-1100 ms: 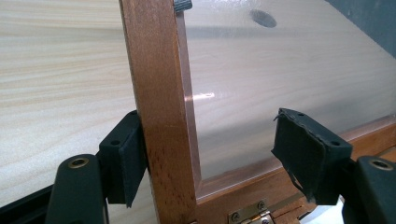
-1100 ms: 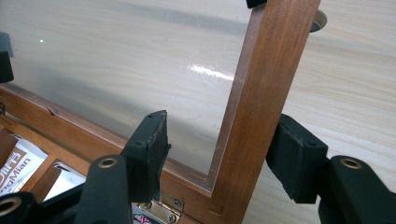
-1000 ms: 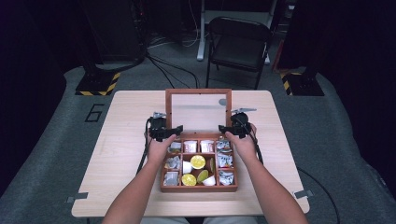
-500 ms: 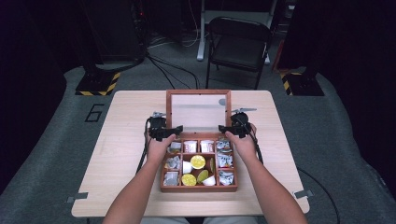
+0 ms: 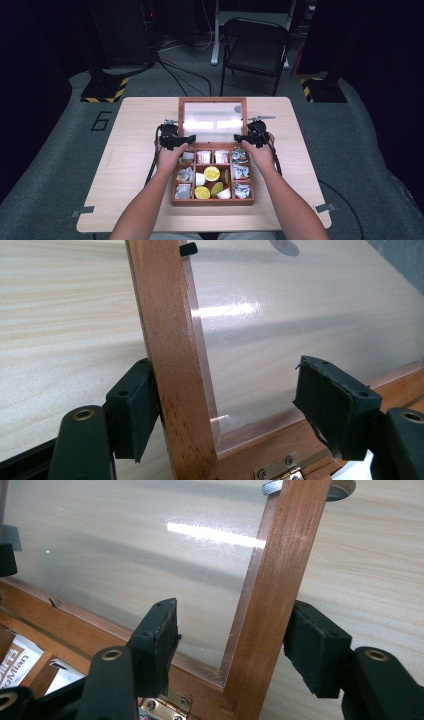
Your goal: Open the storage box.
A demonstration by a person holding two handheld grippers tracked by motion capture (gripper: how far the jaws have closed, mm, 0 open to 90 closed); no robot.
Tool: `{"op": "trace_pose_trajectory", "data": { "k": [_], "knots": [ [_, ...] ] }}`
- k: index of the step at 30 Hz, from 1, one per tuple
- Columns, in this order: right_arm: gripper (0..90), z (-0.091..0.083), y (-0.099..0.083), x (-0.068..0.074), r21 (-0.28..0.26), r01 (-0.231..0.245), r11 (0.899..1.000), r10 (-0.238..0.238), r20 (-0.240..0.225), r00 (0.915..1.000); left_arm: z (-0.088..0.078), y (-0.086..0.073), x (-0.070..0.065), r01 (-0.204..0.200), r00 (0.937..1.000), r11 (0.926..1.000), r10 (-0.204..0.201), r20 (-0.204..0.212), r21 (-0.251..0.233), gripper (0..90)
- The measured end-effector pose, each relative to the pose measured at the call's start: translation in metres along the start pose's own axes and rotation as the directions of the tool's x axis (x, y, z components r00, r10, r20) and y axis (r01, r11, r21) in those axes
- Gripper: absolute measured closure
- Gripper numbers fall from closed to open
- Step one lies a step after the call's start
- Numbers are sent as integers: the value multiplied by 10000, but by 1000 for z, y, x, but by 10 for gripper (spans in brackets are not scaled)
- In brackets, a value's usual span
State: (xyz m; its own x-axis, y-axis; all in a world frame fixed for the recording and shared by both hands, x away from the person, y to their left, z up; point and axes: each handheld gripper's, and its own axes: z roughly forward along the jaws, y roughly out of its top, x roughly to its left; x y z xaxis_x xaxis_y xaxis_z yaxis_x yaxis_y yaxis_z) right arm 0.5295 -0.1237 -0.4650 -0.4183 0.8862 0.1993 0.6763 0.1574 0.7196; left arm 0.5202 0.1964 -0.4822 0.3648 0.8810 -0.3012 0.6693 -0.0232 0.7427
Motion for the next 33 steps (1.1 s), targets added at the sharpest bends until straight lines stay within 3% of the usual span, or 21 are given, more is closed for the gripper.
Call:
{"op": "trace_pose_trajectory", "data": {
  "k": [9,19,33],
  "knots": [
    [390,4,-1,-3,133,-296,9995,298,-96,9995,2,-1,2,67,10000,9997,-67,6,248,266],
    [378,9,-3,-8,325,-603,9977,609,-179,9980,7,-2,8,573,9982,9973,-582,172,467,263],
    [378,9,-3,-8,408,-686,9968,695,-205,9974,7,-2,8,605,9980,9967,-614,154,538,260]
  ]
}}
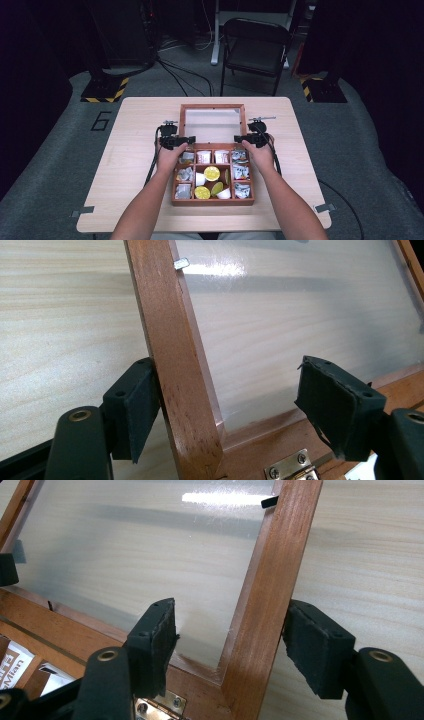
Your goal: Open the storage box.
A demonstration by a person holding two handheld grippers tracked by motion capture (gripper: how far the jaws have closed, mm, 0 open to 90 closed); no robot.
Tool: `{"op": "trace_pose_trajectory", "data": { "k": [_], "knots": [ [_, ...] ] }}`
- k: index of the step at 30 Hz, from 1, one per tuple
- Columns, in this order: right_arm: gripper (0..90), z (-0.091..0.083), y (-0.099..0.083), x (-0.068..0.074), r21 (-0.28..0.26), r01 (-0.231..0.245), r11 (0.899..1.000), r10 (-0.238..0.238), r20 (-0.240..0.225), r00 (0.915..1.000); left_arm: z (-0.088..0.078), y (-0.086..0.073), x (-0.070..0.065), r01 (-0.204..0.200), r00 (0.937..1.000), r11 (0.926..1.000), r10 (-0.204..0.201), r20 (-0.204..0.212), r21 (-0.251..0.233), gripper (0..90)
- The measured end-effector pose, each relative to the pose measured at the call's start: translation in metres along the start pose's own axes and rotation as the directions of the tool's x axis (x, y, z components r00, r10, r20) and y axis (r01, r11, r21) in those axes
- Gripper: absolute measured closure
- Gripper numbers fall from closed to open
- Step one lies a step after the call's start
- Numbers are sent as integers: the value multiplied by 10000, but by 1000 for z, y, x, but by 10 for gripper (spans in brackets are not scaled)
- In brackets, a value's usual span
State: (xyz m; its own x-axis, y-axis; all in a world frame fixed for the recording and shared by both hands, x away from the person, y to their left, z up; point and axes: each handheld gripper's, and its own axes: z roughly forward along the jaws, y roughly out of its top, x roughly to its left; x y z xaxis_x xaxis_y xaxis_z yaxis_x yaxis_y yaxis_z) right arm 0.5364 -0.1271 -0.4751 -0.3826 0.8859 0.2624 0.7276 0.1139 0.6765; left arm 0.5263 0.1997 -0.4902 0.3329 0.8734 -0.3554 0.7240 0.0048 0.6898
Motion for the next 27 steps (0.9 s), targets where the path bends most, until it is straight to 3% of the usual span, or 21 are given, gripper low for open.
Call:
{"op": "trace_pose_trajectory", "data": {
  "k": [22,27],
  "knots": [
    [376,2,-1,-3,193,-429,9989,432,-172,9989,1,0,3,26,10000,9997,-28,70,229,255],
    [374,3,-2,-5,229,-566,9981,572,-271,9980,2,-1,4,208,9996,9995,-213,187,251,254]
  ]
}}
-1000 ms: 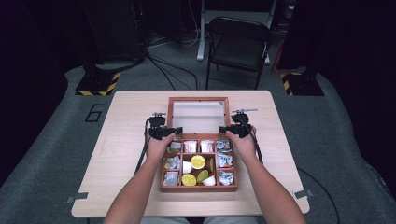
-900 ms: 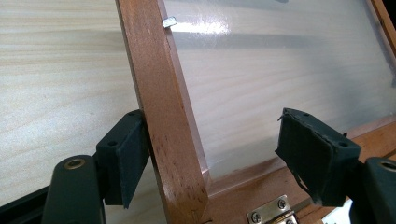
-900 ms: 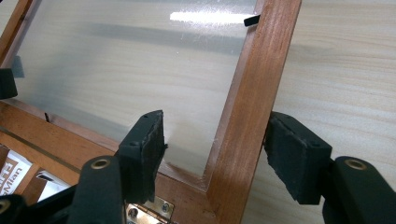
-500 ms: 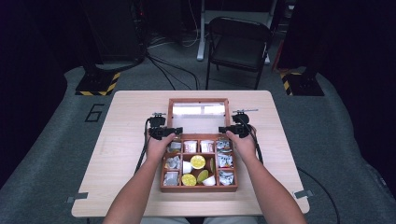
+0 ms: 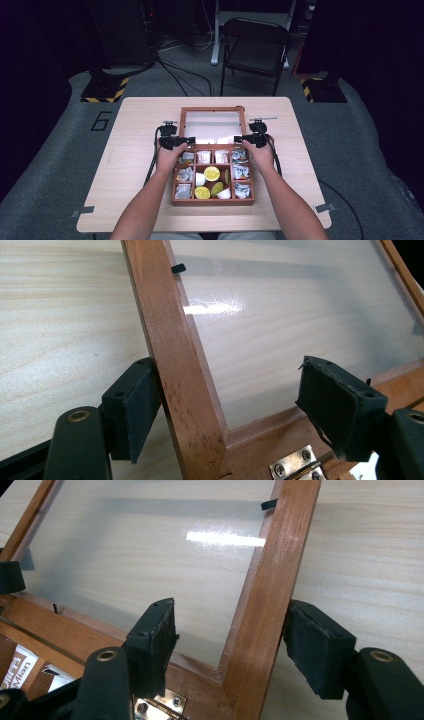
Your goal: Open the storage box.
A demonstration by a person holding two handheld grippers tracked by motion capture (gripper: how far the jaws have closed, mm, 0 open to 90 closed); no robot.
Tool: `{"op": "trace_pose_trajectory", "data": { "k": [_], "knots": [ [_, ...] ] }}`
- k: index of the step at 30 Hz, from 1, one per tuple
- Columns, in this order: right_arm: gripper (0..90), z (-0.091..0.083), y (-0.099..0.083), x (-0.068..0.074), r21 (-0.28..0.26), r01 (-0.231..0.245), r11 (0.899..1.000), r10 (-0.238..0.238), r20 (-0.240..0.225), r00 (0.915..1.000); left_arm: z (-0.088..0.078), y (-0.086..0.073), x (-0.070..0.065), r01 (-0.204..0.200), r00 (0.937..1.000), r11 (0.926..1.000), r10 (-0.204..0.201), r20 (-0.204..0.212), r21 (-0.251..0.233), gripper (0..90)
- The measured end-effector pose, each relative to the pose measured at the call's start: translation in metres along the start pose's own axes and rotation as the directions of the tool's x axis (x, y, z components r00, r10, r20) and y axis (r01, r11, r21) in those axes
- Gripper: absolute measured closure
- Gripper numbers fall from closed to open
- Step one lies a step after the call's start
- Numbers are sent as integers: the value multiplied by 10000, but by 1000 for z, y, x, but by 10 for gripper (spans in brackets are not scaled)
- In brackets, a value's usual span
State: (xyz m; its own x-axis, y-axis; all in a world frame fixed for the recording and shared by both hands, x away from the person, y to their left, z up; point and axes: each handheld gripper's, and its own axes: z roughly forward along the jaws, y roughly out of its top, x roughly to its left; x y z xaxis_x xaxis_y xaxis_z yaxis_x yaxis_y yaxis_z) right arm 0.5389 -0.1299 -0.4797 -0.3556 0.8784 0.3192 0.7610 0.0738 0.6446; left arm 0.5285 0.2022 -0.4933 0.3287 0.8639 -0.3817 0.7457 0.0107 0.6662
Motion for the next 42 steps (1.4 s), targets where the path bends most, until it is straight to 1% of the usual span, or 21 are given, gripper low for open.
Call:
{"op": "trace_pose_trajectory", "data": {
  "k": [6,9,10,11,12,15,16,19,20,21,24,26,28,29,32,33,36,38,40,41,42],
  "knots": [
    [369,1,0,-2,65,-161,9998,162,-85,9998,0,0,3,-47,9999,9999,46,118,128,255],
    [361,3,-1,-2,86,-332,9994,333,-105,9994,1,0,4,172,9997,9997,-175,172,175,254],
    [358,3,-1,-1,151,-509,9986,511,-105,9986,1,0,4,215,9996,9995,-219,179,210,253],
    [358,3,-1,-1,151,-509,9986,511,-105,9986,1,0,4,210,9996,9994,-214,175,267,253],
    [356,4,-2,-3,60,-371,9993,372,-113,9992,1,0,4,196,9997,9994,-200,149,296,253],
    [356,4,-2,-3,141,-418,9990,420,-131,9990,2,0,4,206,9997,9993,-210,139,304,250],
    [355,4,-1,-3,175,-545,9984,548,-130,9984,2,0,4,262,9995,9992,-266,143,298,250],
    [356,4,-1,-3,215,-604,9979,607,-142,9981,2,0,4,307,9994,9991,-311,147,297,249],
    [356,4,-2,-2,270,-735,9969,739,-143,9972,2,0,4,325,9994,9990,-330,142,313,249],
    [356,5,-2,-3,168,-595,9981,598,-154,9981,2,0,4,326,9994,9990,-331,136,313,249],
    [355,5,-2,-3,190,-621,9979,625,-193,9979,2,0,4,352,9993,9988,-355,110,328,247],
    [355,5,-2,-4,256,-635,9977,640,-184,9978,2,0,4,277,9996,9989,-281,92,375,245],
    [356,5,-1,-4,279,-674,9973,680,-216,9975,3,0,4,327,9994,9988,-331,92,373,244],
    [356,5,-2,-3,338,-843,9959,851,-216,9961,3,0,4,369,9993,9986,-373,92,377,244],
    [356,6,-2,-5,373,-845,9957,854,-241,9961,3,0,4,344,9994,9984,-346,35,438,242],
    [356,6,-2,-4,449,-1025,9937,1036,-242,9943,3,1,4,280,9996,9985,-279,-18,467,237],
    [355,6,-1,-5,465,-987,9940,999,-232,9947,3,1,3,237,9997,9985,-232,-110,503,230],
    [354,7,-2,-5,459,-964,9943,975,-222,9950,3,1,3,356,9993,9980,-351,-91,522,230],
    [354,7,-2,-5,572,-1240,9906,1256,-245,9918,3,1,4,359,9993,9976,-354,-88,588,229],
    [354,7,-2,-6,546,-1178,9915,1193,-256,9925,3,1,4,346,9994,9976,-340,-119,599,228],
    [353,7,-2,-5,569,-1238,9907,1254,-264,9918,3,1,3,345,9993,9975,-337,-141,612,226]
  ]
}}
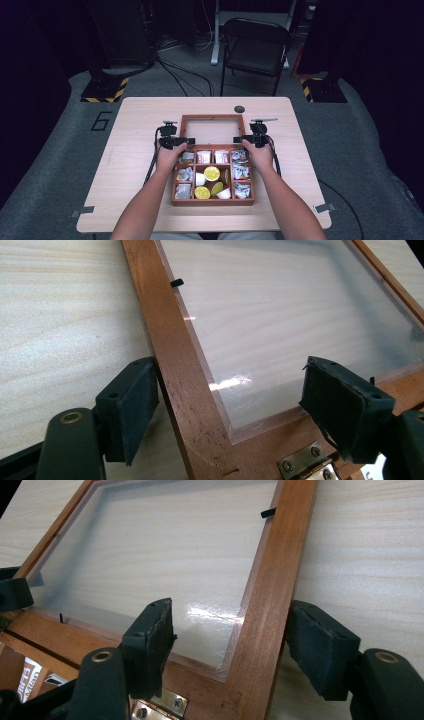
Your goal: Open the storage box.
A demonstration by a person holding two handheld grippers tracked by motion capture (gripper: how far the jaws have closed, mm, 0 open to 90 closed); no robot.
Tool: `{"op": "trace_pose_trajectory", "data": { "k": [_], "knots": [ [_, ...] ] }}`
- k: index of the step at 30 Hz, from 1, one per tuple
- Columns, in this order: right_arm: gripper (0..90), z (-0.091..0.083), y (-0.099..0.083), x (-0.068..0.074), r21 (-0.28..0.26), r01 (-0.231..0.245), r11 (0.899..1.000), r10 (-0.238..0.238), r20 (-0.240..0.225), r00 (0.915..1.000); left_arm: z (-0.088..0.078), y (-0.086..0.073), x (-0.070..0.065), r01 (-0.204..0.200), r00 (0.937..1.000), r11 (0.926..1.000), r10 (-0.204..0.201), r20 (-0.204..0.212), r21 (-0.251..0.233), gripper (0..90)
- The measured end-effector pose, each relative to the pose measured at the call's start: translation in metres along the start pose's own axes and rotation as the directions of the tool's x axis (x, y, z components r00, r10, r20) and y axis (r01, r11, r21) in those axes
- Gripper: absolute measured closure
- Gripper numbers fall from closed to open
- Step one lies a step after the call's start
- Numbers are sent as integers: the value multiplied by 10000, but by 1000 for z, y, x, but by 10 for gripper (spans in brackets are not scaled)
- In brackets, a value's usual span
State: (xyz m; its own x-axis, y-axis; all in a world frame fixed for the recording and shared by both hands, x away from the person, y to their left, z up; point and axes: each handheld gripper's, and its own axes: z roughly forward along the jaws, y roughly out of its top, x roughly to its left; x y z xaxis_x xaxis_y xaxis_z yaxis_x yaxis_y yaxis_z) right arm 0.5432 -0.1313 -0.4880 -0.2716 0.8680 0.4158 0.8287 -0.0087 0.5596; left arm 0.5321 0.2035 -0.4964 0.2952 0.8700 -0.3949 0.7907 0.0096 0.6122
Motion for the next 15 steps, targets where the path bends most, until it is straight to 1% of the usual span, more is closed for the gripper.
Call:
{"op": "trace_pose_trajectory", "data": {
  "k": [5,7,8,11,15],
  "knots": [
    [353,0,0,0,10,14,10000,-14,38,10000,0,0,0,3,10000,10000,-3,9,21,225],
    [353,0,0,1,66,-164,9998,163,68,9998,0,0,0,49,10000,10000,-49,21,19,226],
    [353,0,1,2,70,-154,9999,153,151,9998,0,0,0,17,10000,10000,-17,12,17,226],
    [353,0,1,2,136,-82,9999,80,147,9999,0,0,0,13,10000,10000,-13,6,20,226],
    [353,1,2,0,161,-101,9998,99,137,9999,1,0,1,166,9998,9998,-166,52,56,226]
  ]
}}
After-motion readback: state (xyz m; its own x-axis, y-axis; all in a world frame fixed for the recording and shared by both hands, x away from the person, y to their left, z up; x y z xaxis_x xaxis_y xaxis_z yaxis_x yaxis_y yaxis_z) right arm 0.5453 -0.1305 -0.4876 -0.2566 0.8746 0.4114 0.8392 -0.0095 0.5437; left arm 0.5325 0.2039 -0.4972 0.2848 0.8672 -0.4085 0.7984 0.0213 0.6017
